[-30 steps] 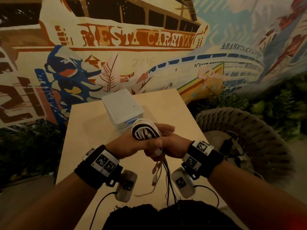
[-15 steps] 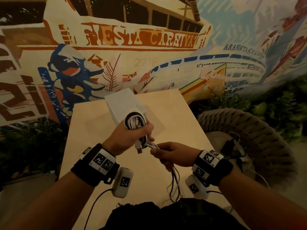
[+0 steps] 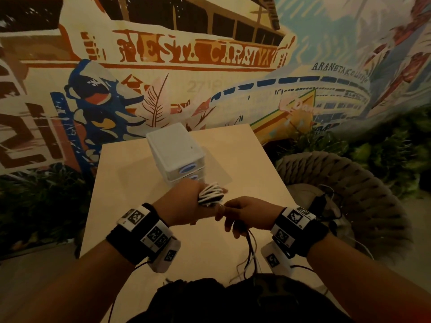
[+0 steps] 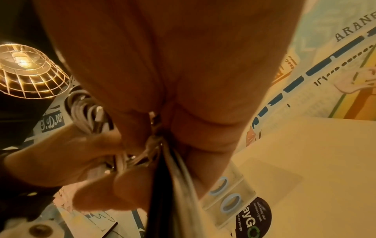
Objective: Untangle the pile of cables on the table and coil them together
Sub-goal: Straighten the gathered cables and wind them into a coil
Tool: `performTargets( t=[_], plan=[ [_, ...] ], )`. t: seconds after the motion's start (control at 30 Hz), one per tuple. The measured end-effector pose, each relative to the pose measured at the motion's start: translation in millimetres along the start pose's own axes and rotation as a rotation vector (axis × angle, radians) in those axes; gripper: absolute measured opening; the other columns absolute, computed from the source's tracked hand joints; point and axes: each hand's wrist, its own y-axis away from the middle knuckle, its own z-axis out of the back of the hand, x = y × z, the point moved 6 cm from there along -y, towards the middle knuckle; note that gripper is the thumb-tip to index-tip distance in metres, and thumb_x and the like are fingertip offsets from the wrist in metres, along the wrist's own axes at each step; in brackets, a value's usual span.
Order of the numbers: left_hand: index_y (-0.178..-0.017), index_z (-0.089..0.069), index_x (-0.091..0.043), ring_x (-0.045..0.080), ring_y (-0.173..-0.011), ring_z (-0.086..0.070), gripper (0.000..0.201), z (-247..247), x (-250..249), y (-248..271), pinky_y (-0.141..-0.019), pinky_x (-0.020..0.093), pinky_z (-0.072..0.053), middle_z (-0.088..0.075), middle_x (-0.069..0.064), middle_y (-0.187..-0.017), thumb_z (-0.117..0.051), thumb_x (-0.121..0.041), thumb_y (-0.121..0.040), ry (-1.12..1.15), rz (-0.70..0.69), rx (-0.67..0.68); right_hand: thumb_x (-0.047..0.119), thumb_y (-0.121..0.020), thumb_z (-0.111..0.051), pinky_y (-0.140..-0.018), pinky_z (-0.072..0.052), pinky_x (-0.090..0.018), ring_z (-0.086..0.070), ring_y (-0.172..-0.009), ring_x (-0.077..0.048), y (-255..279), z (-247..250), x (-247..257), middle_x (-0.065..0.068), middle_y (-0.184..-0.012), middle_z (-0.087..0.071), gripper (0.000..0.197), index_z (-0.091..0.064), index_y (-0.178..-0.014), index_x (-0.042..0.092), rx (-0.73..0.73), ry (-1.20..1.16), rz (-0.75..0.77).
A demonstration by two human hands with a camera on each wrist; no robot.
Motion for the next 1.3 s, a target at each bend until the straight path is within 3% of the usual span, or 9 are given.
performTargets(
  t=[0.1, 0.4, 0.63, 0.73, 0.93, 1.07, 1.17, 1.23, 1.3],
  plan=[
    [-0.085, -0.068, -0.019, 0.009, -0.054, -0.057, 0.019, -5.2, -7.9, 0.7, -0.056, 0.019, -0.042, -0.066, -0.001, -0.067, -0.067, -0.036, -0.093, -0.191, -0.031, 0.113, 0.033, -0.106, -0.049, -0.064, -0.054, -0.027, -0.067, -0.068, -0.016, -0.2, -0.2, -1.5, -0.003, -0.087, -0.072, 0.032, -0.067, -0.115, 0.008, 0.02, 0.013, -0.007],
    [-0.104, -0.064, -0.023, 0.016, -0.081, -0.063, 0.014, -34.1, -10.7, -0.3, -0.072, 0.03, -0.05, -0.068, -0.005, -0.091, -0.061, -0.028, -0.092, -0.497, -0.052, 0.276, 0.008, -0.107, -0.035, -0.064, -0.054, -0.029, -0.067, -0.073, -0.022, -4.4, -3.3, -6.7, -0.018, -0.098, -0.07, 0.036, -0.058, -0.124, -0.014, 0.08, -0.226, -0.08],
    [-0.104, -0.067, -0.017, 0.019, -0.082, -0.062, 0.016, -36.6, -13.6, -0.1, -0.075, 0.034, -0.054, -0.066, 0.0, -0.09, -0.059, -0.021, -0.091, -0.579, 0.041, 0.272, 0.042, -0.1, -0.025, -0.075, -0.05, -0.033, -0.067, -0.085, -0.028, -1.7, -12.1, -1.6, -0.022, -0.112, -0.066, 0.062, -0.059, -0.12, -0.005, 0.281, -0.281, -0.144],
    [-0.101, -0.068, -0.011, 0.019, -0.075, -0.054, 0.015, -38.7, -17.2, 0.2, -0.069, 0.032, -0.049, -0.061, 0.002, -0.086, -0.057, -0.017, -0.093, -0.621, 0.082, 0.286, 0.058, -0.089, -0.044, -0.078, -0.052, -0.033, -0.068, -0.086, -0.023, -4.4, -13.8, 1.4, -0.014, -0.108, -0.069, 0.066, -0.061, -0.121, 0.002, 0.316, -0.136, -0.146],
    [-0.103, -0.073, -0.016, 0.025, -0.087, -0.069, 0.016, -45.9, -32.8, -0.9, -0.07, 0.035, -0.053, -0.07, 0.004, -0.093, -0.06, -0.023, -0.097, -0.69, -0.005, 0.318, 0.023, -0.094, -0.068, -0.086, -0.058, -0.039, -0.071, -0.088, -0.024, -10.6, -17.6, 7.1, -0.005, -0.098, -0.073, 0.02, -0.069, -0.107, 0.009, 0.298, 0.164, -0.208],
    [-0.089, -0.071, -0.014, 0.023, -0.072, -0.06, 0.019, -48.4, -29.3, -2.7, -0.064, 0.034, -0.049, -0.05, -0.002, -0.069, -0.061, -0.028, -0.096, -0.689, 0.025, 0.314, 0.022, -0.09, -0.07, -0.07, -0.058, -0.028, -0.067, -0.064, -0.012, -19.2, -24.7, 12.1, 0.003, -0.072, -0.069, 0.009, -0.071, -0.086, 0.013, 0.138, 0.465, -0.198],
    [-0.077, -0.062, -0.015, 0.02, -0.069, -0.054, 0.02, -45.8, -20.1, -2.6, -0.062, 0.031, -0.045, -0.045, -0.004, -0.063, -0.059, -0.026, -0.093, -0.65, 0.072, 0.279, 0.028, -0.091, -0.068, -0.067, -0.054, -0.027, -0.061, -0.061, -0.017, -23.0, -26.3, 11.7, -0.002, -0.072, -0.063, 0.018, -0.067, -0.083, 0.012, 0.039, 0.56, -0.163],
    [-0.087, -0.065, -0.014, 0.02, -0.073, -0.06, 0.016, -41.7, -17.5, -1.4, -0.066, 0.032, -0.052, -0.058, -0.002, -0.072, -0.06, -0.028, -0.091, -0.605, 0.083, 0.221, 0.031, -0.093, -0.065, -0.069, -0.051, -0.03, -0.059, -0.068, -0.022, -23.1, -25.0, 11.8, -0.003, -0.071, -0.058, 0.023, -0.067, -0.089, 0.008, 0.017, 0.601, -0.142],
    [-0.12, -0.061, -0.022, 0.02, -0.087, -0.066, 0.036, -35.1, -13.3, -0.3, -0.073, 0.033, -0.055, -0.068, -0.003, -0.097, -0.065, -0.038, -0.088, -0.528, 0.053, 0.113, 0.031, -0.095, -0.061, -0.07, -0.049, -0.032, -0.057, -0.071, -0.024, -21.7, -21.0, 11.8, -0.004, -0.071, -0.056, 0.03, -0.068, -0.097, 0.002, 0.006, 0.583, -0.117]
  ],
)
